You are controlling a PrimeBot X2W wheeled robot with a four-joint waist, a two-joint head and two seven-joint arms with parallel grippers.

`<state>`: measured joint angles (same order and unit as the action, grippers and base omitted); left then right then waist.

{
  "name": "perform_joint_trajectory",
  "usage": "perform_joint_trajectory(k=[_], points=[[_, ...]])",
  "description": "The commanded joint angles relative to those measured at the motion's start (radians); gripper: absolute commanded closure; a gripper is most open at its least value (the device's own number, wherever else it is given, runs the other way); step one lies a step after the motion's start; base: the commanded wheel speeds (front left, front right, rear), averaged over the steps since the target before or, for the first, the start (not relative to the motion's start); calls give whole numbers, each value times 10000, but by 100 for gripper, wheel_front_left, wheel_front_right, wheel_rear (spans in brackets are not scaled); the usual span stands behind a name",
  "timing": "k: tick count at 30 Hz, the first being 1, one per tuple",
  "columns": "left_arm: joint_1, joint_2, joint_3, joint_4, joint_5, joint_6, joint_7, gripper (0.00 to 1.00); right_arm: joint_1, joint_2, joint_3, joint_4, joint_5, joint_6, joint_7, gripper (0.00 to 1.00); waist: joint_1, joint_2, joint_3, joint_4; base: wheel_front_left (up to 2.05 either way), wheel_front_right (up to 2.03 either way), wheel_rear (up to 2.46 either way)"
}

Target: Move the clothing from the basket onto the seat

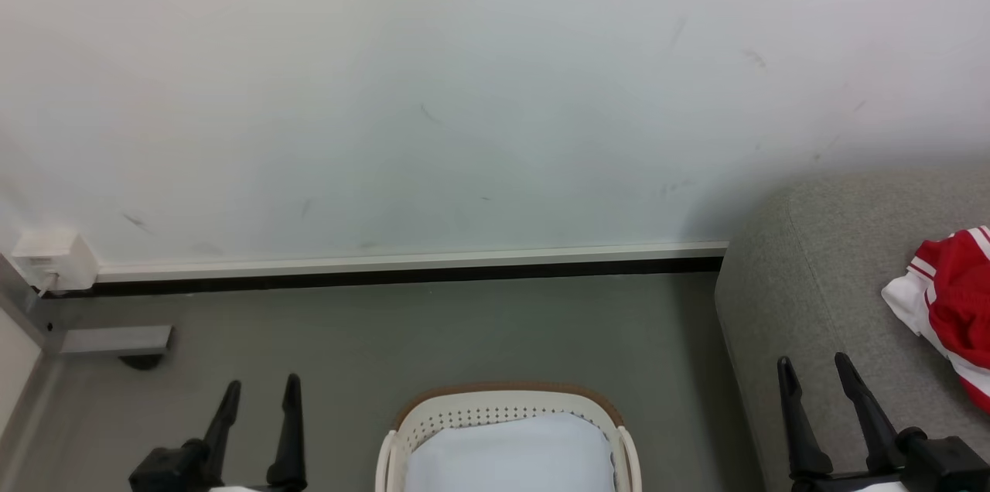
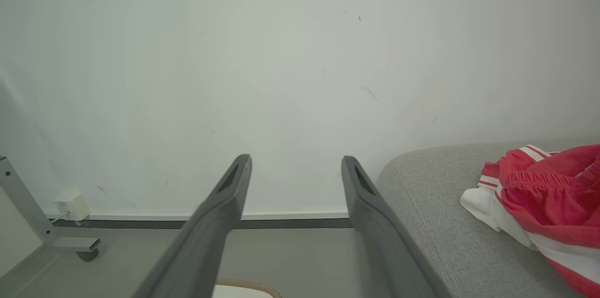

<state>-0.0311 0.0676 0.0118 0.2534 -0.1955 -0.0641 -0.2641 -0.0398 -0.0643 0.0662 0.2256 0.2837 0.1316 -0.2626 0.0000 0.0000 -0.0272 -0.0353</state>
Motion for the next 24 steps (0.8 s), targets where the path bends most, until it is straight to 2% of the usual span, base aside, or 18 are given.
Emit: perform_joint_trajectory(k=[1,13,24], points=[[69,-3,48,27,101,-38,-3,0,-59,0,-23,-8,-63,-19,-27,0,0,0,0,-5,0,0,0],[-21,-140,353,81,452,-292,-3,0,-192,22,-96,53,-123,-19,-28,0,0,0,27,-15,0,0,0],[-84,-154,339,64,187,-277,-3,0,-185,34,-99,61,-52,-19,-29,0,0,0,0,25,0,0,0]])
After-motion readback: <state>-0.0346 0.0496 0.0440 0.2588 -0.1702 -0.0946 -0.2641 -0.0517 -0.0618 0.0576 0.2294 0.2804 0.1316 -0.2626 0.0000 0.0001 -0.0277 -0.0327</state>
